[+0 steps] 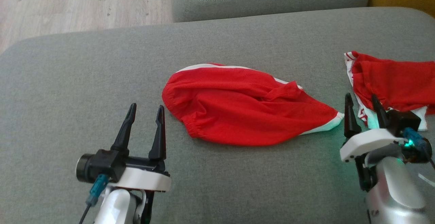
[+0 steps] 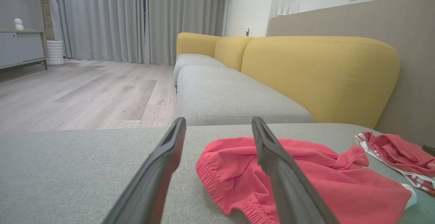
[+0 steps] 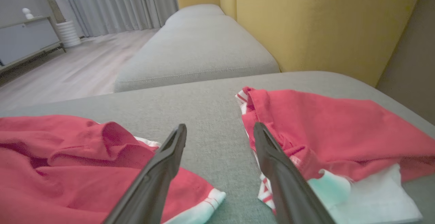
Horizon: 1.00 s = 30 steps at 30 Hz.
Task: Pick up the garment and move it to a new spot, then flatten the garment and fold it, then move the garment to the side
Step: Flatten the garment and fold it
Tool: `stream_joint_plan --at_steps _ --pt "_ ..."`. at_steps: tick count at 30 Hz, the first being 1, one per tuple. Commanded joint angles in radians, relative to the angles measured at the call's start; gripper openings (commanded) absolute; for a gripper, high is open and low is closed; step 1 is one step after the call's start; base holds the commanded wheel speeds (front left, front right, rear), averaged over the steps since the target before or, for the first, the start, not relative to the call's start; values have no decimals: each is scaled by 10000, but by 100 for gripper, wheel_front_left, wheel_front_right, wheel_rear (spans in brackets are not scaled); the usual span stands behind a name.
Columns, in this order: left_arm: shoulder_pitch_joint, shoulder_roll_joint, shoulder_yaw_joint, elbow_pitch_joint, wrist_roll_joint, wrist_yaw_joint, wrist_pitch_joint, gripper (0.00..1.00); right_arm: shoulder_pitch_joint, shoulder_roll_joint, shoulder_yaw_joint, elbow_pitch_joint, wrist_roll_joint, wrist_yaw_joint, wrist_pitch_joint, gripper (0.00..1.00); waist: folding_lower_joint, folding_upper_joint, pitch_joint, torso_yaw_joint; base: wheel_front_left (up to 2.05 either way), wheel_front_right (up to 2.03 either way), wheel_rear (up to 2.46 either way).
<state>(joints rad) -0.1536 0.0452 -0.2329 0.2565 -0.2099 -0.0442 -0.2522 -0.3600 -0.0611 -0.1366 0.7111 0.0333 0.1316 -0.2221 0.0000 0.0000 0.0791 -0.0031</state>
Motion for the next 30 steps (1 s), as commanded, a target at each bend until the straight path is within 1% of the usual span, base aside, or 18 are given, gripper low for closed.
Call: stream_joint_plan --at_steps 1,4,5,8,11,14,18,20,22,24,27,30 --pt "-252 51 355 -317 118 -22 -95 100 79 102 570 -783 173 -9 -194 100 0 0 27 -12 0 0 0" --pt "-260 51 355 -369 122 -45 -95 100 596 105 1106 -1948 353 -9 -306 100 0 0 51 -18 0 0 0" --pt "-260 51 355 -369 122 -45 -95 100 596 105 1106 -1948 353 -9 -306 100 0 0 51 -18 0 0 0" --pt "-245 51 354 -420 109 -57 -95 100 1176 106 1356 -2986 426 -9 -355 100 0 0 48 5 0 0 0" --pt "-185 51 332 -432 95 -77 -95 100 1783 106 1463 -3564 327 -9 -369 100 0 0 -7 36 0 0 0" --pt "-93 51 329 -416 104 -90 -95 100 2178 107 1443 -3812 359 -9 -371 100 0 0 -72 42 0 0 0" --pt "-20 51 253 -363 133 -131 -95 100 2334 107 1303 -3988 537 -9 -336 100 0 0 -91 32 0 0 0" --pt "-24 51 128 -216 143 -255 -95 100 2318 107 1297 -4063 579 -9 -283 100 0 0 -57 1 0 0 0" --pt "-51 56 -84 75 167 -436 -95 100 2265 107 1305 -4143 623 -9 -220 100 0 0 20 -45 0 0 0" --pt "-120 184 -437 515 245 -605 -95 100 2220 108 1310 -4186 638 -9 -170 100 0 0 84 -94 0 0 0" --pt "-357 433 -876 1064 481 -711 -95 100 2146 108 1312 -4232 668 -9 -132 100 0 0 215 -143 0 0 0" --pt "-573 480 -1073 1478 407 -765 -95 100 2086 108 1341 -4258 723 -9 -123 100 0 0 330 -191 0 0 0"
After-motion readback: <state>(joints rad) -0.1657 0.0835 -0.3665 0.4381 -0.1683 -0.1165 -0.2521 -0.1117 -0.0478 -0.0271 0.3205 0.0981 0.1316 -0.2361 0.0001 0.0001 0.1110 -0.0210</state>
